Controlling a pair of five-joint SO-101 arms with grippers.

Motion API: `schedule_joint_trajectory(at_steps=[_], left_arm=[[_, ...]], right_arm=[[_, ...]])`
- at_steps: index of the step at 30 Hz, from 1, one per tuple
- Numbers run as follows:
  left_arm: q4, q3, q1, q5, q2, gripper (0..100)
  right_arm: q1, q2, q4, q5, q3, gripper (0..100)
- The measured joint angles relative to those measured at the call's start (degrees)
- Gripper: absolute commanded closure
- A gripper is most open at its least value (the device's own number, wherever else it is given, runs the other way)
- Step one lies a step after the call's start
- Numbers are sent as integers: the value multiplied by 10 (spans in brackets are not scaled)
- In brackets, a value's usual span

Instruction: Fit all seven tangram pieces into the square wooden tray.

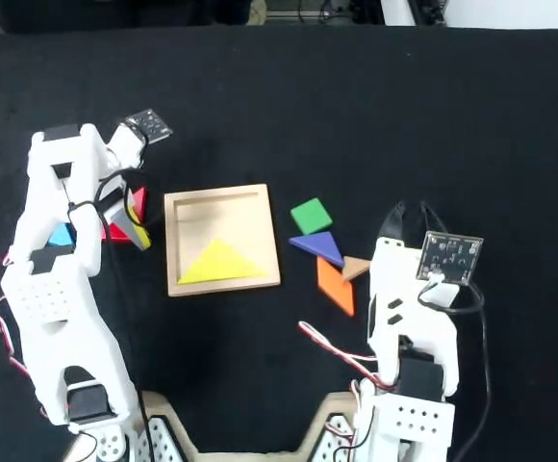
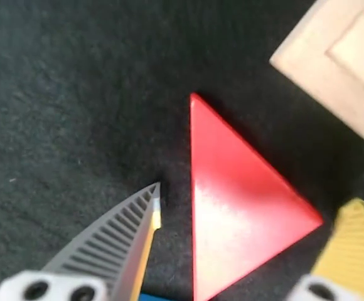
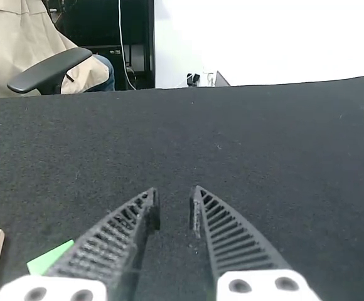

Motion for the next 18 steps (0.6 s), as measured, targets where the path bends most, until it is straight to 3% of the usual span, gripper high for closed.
schedule_joint_trajectory(at_steps=[10, 18], left_arm=[[14, -3, -4, -14, 0, 618], [14, -3, -4, 18, 2, 620]], right_arm=[[-14, 0, 0, 0, 0, 903], [-15, 0, 0, 0, 0, 903]])
